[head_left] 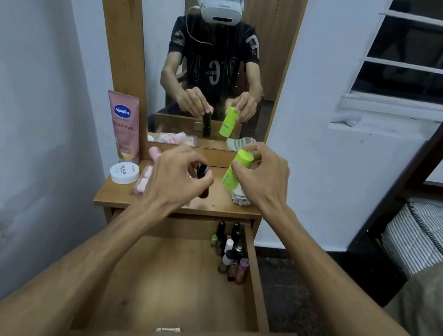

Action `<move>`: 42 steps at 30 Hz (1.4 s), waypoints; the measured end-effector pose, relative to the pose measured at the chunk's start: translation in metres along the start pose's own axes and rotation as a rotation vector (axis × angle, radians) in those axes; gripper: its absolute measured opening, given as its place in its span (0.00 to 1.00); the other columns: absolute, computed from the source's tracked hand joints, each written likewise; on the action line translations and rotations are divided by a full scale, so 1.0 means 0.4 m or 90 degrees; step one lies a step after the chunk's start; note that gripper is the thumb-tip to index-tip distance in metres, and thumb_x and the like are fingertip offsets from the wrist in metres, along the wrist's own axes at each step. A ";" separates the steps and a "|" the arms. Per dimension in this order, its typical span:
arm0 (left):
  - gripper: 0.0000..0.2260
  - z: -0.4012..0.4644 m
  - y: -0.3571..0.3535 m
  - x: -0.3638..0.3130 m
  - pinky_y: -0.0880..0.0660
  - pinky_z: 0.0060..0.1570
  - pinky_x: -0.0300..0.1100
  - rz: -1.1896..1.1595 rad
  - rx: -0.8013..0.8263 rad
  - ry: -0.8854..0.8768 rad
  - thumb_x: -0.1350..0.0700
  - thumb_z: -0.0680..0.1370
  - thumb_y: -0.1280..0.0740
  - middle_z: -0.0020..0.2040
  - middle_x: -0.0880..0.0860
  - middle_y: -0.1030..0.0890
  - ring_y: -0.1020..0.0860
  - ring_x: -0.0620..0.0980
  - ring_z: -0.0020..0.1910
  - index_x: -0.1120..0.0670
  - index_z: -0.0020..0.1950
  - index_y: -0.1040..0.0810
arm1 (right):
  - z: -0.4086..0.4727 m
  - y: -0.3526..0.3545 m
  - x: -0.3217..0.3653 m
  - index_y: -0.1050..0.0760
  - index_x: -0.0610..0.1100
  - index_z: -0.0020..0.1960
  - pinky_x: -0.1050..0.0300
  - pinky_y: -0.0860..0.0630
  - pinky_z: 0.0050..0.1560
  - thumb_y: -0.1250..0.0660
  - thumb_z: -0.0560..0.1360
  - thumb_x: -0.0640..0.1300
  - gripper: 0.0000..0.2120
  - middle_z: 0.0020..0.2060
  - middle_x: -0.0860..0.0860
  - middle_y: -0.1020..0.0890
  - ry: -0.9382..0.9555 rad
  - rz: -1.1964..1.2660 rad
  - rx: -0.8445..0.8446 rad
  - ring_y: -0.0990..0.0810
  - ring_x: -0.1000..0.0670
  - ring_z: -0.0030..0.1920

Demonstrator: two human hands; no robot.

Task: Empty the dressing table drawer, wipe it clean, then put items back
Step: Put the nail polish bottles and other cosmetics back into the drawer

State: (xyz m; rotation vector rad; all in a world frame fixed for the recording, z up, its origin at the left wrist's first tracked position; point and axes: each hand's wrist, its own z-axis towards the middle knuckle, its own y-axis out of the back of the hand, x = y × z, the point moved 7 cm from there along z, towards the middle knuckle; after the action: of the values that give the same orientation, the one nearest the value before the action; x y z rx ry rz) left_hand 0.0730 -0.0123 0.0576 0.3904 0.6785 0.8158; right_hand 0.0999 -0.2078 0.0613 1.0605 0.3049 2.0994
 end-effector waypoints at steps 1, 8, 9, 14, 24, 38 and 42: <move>0.05 -0.018 -0.004 -0.010 0.27 0.45 0.31 -0.007 0.018 -0.003 0.53 0.70 0.26 0.39 0.46 0.19 0.21 0.44 0.36 0.53 0.42 0.14 | -0.017 0.016 -0.007 0.18 0.50 0.51 0.63 0.25 0.39 0.26 0.69 0.48 0.11 0.38 0.57 0.17 -0.014 0.004 0.010 0.19 0.56 0.37; 0.05 -0.128 -0.037 -0.083 0.20 0.39 0.42 -0.097 0.143 0.005 0.53 0.69 0.25 0.39 0.45 0.18 0.20 0.43 0.34 0.52 0.43 0.14 | -0.131 0.119 -0.043 0.16 0.53 0.51 0.68 0.29 0.35 0.23 0.67 0.49 0.13 0.38 0.58 0.16 -0.073 0.013 0.096 0.19 0.59 0.36; 0.06 -0.144 -0.040 -0.094 0.20 0.38 0.41 -0.106 0.158 0.005 0.53 0.69 0.24 0.39 0.45 0.18 0.19 0.43 0.34 0.53 0.44 0.14 | -0.148 0.128 -0.047 0.16 0.54 0.50 0.67 0.28 0.35 0.23 0.67 0.49 0.12 0.37 0.58 0.17 -0.078 0.012 0.115 0.19 0.59 0.36; 0.09 -0.221 -0.065 -0.132 0.21 0.37 0.42 -0.115 0.232 0.008 0.49 0.68 0.26 0.37 0.45 0.19 0.20 0.43 0.33 0.52 0.43 0.13 | -0.232 0.154 -0.060 0.15 0.54 0.48 0.59 0.22 0.40 0.23 0.66 0.50 0.10 0.37 0.56 0.16 -0.076 -0.011 0.190 0.18 0.56 0.38; 0.08 -0.328 -0.141 -0.135 0.20 0.36 0.40 -0.130 0.343 0.088 0.51 0.66 0.23 0.38 0.44 0.18 0.19 0.43 0.36 0.50 0.44 0.13 | -0.370 0.103 -0.063 0.14 0.51 0.52 0.59 0.19 0.43 0.22 0.68 0.49 0.13 0.40 0.57 0.15 -0.029 -0.054 0.369 0.19 0.59 0.39; 0.09 -0.358 -0.201 -0.101 0.18 0.38 0.43 -0.204 0.326 0.137 0.57 0.67 0.20 0.40 0.45 0.16 0.17 0.42 0.36 0.52 0.46 0.12 | -0.415 0.101 -0.074 0.15 0.52 0.48 0.67 0.23 0.37 0.24 0.67 0.51 0.10 0.36 0.59 0.16 -0.015 -0.061 0.365 0.19 0.59 0.36; 0.07 -0.352 -0.212 -0.104 0.18 0.39 0.43 -0.209 0.329 0.122 0.57 0.68 0.20 0.40 0.45 0.17 0.17 0.41 0.36 0.54 0.45 0.12 | -0.424 0.101 -0.073 0.16 0.53 0.48 0.66 0.22 0.38 0.24 0.67 0.52 0.10 0.36 0.58 0.16 -0.012 -0.089 0.363 0.19 0.58 0.37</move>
State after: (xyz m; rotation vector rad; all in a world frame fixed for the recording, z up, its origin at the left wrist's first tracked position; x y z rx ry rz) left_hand 0.0012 -0.0890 -0.0756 0.6504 1.1046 0.3590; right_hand -0.0405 -0.2368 -0.0420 1.3321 0.9814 1.9158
